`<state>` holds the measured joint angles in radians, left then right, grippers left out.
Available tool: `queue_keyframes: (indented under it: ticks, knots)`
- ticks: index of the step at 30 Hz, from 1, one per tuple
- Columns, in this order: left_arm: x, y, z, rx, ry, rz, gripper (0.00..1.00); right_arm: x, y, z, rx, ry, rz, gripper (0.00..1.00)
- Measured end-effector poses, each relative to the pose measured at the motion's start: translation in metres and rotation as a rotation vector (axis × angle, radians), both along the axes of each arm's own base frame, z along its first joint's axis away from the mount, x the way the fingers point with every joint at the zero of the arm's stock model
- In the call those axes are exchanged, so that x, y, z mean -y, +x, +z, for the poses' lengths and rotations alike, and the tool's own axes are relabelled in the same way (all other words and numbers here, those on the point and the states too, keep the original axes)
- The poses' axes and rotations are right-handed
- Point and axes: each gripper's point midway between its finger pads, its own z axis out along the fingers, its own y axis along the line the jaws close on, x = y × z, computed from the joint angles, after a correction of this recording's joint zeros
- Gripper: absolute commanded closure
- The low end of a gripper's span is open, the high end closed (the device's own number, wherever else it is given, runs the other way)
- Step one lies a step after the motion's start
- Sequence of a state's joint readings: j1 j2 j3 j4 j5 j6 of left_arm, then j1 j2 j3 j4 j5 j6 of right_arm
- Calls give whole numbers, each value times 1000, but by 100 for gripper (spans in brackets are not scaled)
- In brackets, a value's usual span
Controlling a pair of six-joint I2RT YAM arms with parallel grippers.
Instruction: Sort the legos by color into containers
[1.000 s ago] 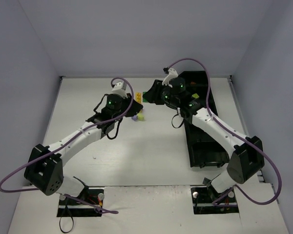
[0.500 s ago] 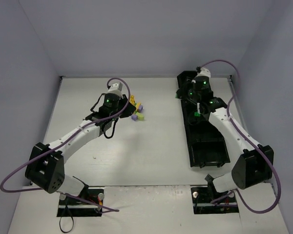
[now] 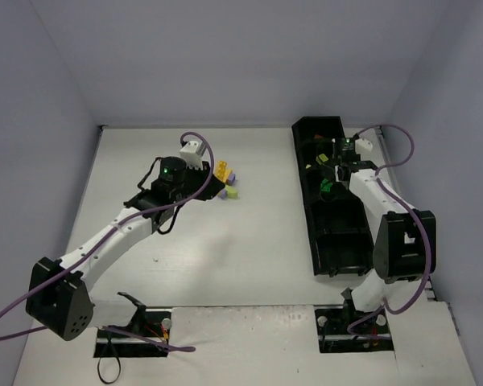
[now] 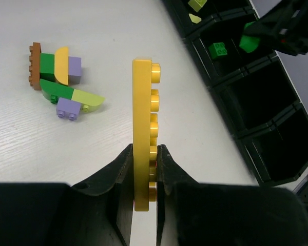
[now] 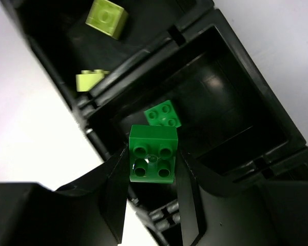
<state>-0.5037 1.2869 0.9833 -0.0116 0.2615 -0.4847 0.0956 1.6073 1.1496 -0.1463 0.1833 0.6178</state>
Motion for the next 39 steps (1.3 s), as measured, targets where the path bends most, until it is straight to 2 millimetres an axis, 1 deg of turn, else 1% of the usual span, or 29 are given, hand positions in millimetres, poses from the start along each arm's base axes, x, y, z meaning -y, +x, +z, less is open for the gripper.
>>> queue_keyframes:
  ticks: [1, 2, 3, 4, 6, 7, 9, 10, 14, 16, 18, 20, 23, 25, 27, 30, 32, 35, 39]
  knots:
    - [1, -2, 1, 7, 3, -15, 100, 2, 0, -8, -20, -1, -11, 87]
    - [2, -4, 3, 14, 5, -33, 99, 3, 0, -16, -38, -1, -18, 77]
    - [3, -6, 4, 18, 7, -47, 98, 5, 0, -22, -53, -3, -26, 70]
    - [4, -8, 4, 22, 8, -63, 98, 6, -1, -28, -68, -5, -30, 58]
    - [6, -12, 5, 30, 10, -93, 96, 6, -1, -38, -90, -3, -36, 48]
    - [7, -13, 6, 33, 11, -105, 95, 6, -1, -41, -99, -2, -39, 41]
    - [11, -17, 6, 37, 12, -134, 95, 6, -2, -43, -104, 0, -40, 34]
    - [12, -18, 6, 40, 13, -143, 95, 6, -2, -42, -102, -1, -38, 29]
    - [18, -23, 5, 46, 17, -185, 94, 2, 0, -34, -86, 2, -7, 28]
    - [22, -26, 4, 46, 21, -204, 94, -3, -1, -22, -64, 7, 25, 31]
    - [25, -27, 0, 40, 27, -221, 94, -16, -1, -2, -17, 22, 87, 32]
    - [29, -26, -5, 31, 35, -235, 94, -39, -4, 26, 52, 44, 181, 34]
    - [37, -24, -10, 28, 48, -258, 94, -78, -8, 74, 176, 84, 334, 34]
    - [43, -21, -11, 33, 54, -274, 94, -100, -13, 99, 242, 103, 419, 34]
    - [52, -18, -9, 46, 58, -294, 94, -109, -16, 116, 286, 108, 467, 34]
    - [71, -16, -4, 67, 59, -334, 94, -101, -17, 123, 306, 96, 460, 34]
    - [88, -15, -2, 81, 62, -370, 94, -86, -16, 125, 309, 87, 425, 34]
    - [120, -15, -2, 103, 65, -441, 94, -53, -17, 127, 315, 58, 333, 32]
    - [169, -19, -10, 121, 76, -557, 94, -3, -33, 134, 325, 8, 181, 29]
